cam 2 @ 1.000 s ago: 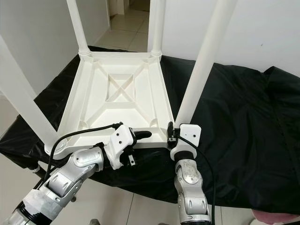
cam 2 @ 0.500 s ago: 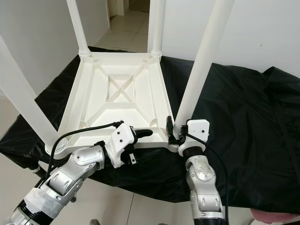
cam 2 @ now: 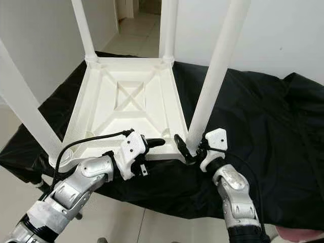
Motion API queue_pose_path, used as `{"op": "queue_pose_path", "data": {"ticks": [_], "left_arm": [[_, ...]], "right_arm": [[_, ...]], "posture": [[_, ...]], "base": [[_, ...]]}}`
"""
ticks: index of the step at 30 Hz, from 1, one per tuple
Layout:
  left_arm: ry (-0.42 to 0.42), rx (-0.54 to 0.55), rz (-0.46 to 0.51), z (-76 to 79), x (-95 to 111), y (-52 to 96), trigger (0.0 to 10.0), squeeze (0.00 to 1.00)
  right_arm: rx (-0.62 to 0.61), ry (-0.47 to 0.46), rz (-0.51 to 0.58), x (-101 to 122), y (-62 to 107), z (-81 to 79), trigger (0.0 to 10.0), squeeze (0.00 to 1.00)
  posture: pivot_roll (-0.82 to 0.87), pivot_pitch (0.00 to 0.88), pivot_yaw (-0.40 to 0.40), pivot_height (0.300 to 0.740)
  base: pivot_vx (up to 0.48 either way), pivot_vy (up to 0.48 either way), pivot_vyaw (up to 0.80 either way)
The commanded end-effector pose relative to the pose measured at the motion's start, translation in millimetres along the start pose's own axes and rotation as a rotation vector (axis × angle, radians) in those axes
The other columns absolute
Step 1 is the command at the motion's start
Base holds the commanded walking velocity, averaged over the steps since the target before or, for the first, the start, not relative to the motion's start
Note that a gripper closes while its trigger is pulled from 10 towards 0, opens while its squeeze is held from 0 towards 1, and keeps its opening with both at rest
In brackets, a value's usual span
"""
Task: Building children table
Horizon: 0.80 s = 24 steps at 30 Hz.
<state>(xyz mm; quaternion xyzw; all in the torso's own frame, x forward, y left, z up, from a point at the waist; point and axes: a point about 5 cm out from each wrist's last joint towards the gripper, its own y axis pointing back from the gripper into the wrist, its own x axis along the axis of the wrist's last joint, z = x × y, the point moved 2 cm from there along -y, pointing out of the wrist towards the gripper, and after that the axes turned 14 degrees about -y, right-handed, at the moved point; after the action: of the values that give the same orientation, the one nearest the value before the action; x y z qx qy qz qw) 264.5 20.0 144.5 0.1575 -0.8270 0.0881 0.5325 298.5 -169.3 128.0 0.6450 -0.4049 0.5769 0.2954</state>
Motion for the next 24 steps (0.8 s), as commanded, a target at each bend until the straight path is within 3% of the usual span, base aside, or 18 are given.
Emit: {"op": "queue_pose_path", "data": {"ticks": [1,2,3,10,16,17,18,24], "left_arm": [[-0.008,-0.086,0.014,3.5,0,-0.1,10.0,0.00],[-0.009,-0.088,0.016,3.2,1,-0.6,10.0,0.00],[-0.010,-0.089,0.016,2.9,1,-0.9,10.0,0.00],[-0.012,-0.087,0.019,2.5,2,-2.0,10.0,0.00],[-0.007,-0.083,0.022,4.3,2,-2.3,10.0,0.00],[-0.006,-0.084,0.022,4.9,2,-2.2,10.0,0.00],[-0.005,-0.085,0.022,5.2,2,-2.2,10.0,0.00],[-0.002,-0.088,0.023,6.2,2,-2.4,10.0,0.00]], "right_arm": [[0.023,-0.012,-0.004,-1,0.2,2.7,8.5,0.00],[0.051,-0.013,-0.023,-3,-2.7,4.0,6.0,0.00],[0.075,-0.017,-0.034,-5,-6.4,4.3,0.0,0.00],[0.118,-0.029,-0.054,-9,-13.4,5.3,0.0,0.00],[0.105,-0.038,-0.065,-14,-6.7,8.8,0.0,0.00],[0.086,-0.038,-0.059,-12,-5.1,10.2,2.3,0.00],[0.071,-0.035,-0.048,-12,-4.0,12.2,10.0,0.00],[0.009,-0.048,-0.003,-10,-0.1,13.8,10.0,0.00]], "posture": [[-0.10,0.000,-0.001,0.740],[-0.09,0.000,0.000,0.740],[-0.09,0.000,0.001,0.740],[-0.09,0.000,-0.006,0.740],[-0.09,0.000,-0.010,0.740],[-0.09,0.000,-0.010,0.740],[-0.09,0.000,-0.008,0.740],[-0.10,0.000,-0.005,0.740]], "base": [[0.000,0.000,0.00],[0.000,0.000,0.00],[0.000,0.000,0.00],[0.000,0.000,0.00],[0.000,0.000,0.00],[0.000,0.000,0.00],[0.000,0.000,0.00],[0.000,0.000,0.00]]}}
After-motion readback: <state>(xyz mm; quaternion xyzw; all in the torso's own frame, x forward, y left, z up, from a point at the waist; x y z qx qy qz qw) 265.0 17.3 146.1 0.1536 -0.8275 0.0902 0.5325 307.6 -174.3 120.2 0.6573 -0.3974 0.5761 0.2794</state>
